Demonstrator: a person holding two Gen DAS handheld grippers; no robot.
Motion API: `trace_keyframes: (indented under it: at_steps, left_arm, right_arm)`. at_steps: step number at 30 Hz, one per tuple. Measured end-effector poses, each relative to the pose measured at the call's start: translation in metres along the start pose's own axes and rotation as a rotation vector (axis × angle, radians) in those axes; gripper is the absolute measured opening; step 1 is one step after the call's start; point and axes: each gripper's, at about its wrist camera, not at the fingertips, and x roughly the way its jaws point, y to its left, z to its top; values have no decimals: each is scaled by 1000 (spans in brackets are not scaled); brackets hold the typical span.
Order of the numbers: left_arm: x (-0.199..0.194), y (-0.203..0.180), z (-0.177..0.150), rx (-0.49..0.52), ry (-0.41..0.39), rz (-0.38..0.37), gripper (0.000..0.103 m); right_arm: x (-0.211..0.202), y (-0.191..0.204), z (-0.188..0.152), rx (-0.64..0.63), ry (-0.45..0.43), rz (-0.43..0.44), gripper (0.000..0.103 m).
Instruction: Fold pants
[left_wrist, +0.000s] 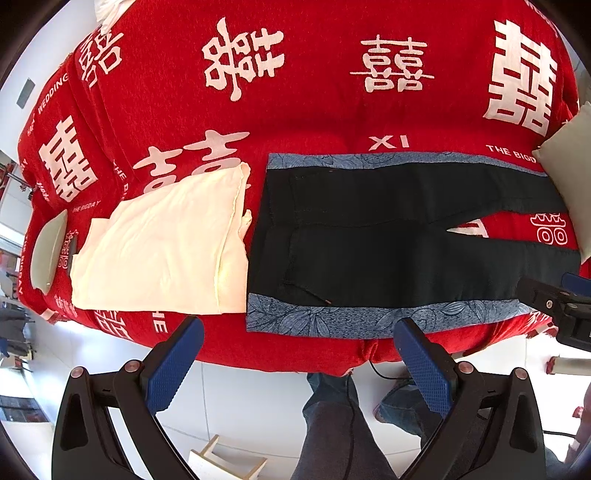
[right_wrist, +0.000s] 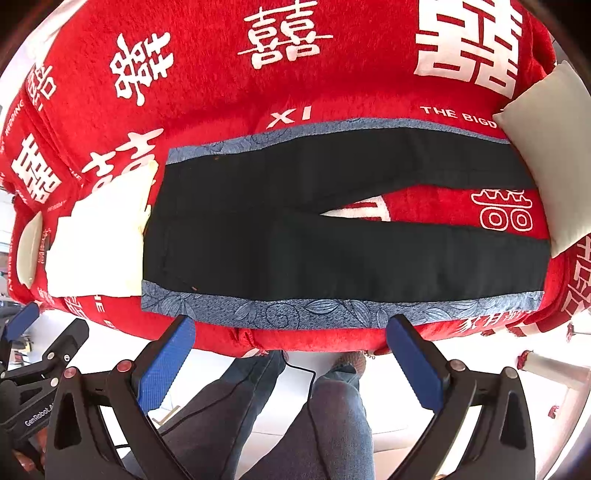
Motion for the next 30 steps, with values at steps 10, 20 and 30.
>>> trace_keyframes:
  at_steps: [10,20,30]
  left_arm:
    - [-1,-12,-2,-87,47,-41,103]
    - [48,14,-25,-282,98,-198,103]
    - [184,33,-72,-421,158,-429,103]
  right_arm:
    - [-8,-20,1,-18,-26,25,103]
    - [32,-66,-18,190,39,340,103]
    - [175,-40,-71,359,134,669,94]
